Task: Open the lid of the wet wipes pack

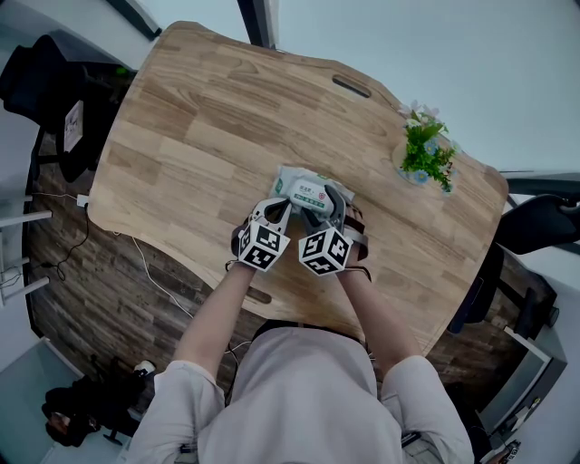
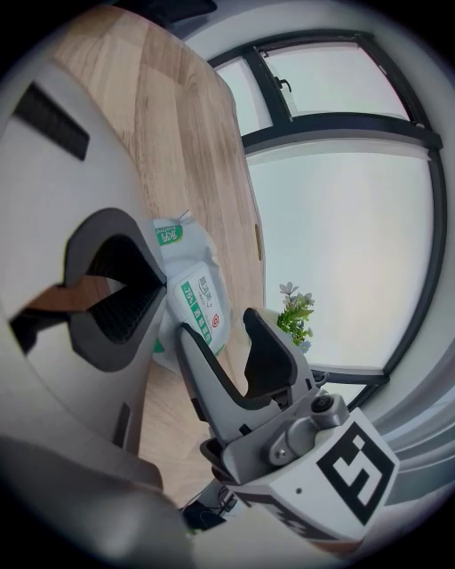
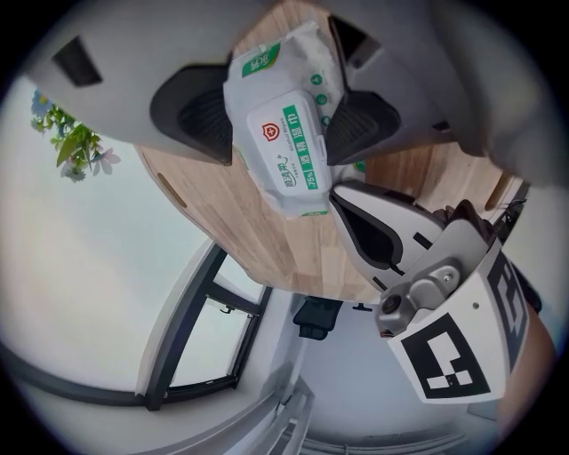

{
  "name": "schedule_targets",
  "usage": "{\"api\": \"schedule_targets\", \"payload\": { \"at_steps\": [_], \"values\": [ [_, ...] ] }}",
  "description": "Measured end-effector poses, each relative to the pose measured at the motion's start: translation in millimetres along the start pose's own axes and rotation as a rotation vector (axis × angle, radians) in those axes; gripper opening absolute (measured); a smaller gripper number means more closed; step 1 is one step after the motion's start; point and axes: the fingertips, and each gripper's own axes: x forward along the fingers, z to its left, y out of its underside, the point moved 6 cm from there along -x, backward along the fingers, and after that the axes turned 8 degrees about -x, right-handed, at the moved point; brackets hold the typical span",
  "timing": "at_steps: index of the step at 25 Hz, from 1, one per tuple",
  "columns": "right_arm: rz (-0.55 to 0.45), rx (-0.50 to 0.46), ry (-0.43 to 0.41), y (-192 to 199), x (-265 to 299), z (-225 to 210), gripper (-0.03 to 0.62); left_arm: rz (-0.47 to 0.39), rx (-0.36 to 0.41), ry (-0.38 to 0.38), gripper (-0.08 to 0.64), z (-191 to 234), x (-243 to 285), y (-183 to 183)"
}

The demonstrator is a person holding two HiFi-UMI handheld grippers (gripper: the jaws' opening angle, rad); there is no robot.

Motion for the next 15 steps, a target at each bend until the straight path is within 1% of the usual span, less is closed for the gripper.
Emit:
{"api": "schedule_targets", "payload": {
  "at_steps": [6, 8, 9, 10, 11, 12, 14, 15],
  "values": [
    [-0.012, 0.005, 0.008, -2.7, -5.1, 1.5, 0.307, -0.001, -0.013, 0.004, 0.020, -0.4, 0.6, 0.2],
    [-0.051, 0.021, 0.036, -9.1, -11.2, -2.2, 0.269, 0.000, -0.012, 0.005, 0.020, -0.3, 0.7, 0.2],
    [-0.071, 0.026, 0.066, -13.2, -14.8, -6.2, 0.240, -0.001, -0.010, 0.006, 0.020, 0.0, 0.6, 0.0],
    [-0.083, 0.030, 0.100, -16.7, -17.5, -11.4, 0.200, -0.002, -0.009, 0.006, 0.020, 0.3, 0.4, -0.2],
    [-0.084, 0.036, 0.128, -18.7, -18.4, -16.9, 0.133, -0.003, -0.009, 0.006, 0.020, 0.6, 0.3, -0.1],
    [-0.079, 0.048, 0.142, -19.3, -17.9, -22.3, 0.115, -0.002, -0.009, 0.006, 0.020, 0.8, 0.3, 0.2],
    [-0.070, 0.080, 0.148, -17.7, -16.5, -32.4, 0.103, -0.001, -0.013, 0.005, 0.020, 0.6, 0.6, 1.2],
    [-0.068, 0.089, 0.154, -16.0, -16.4, -37.3, 0.073, 0.000, -0.015, 0.006, 0.020, 0.3, 0.8, 1.3]
  ]
}}
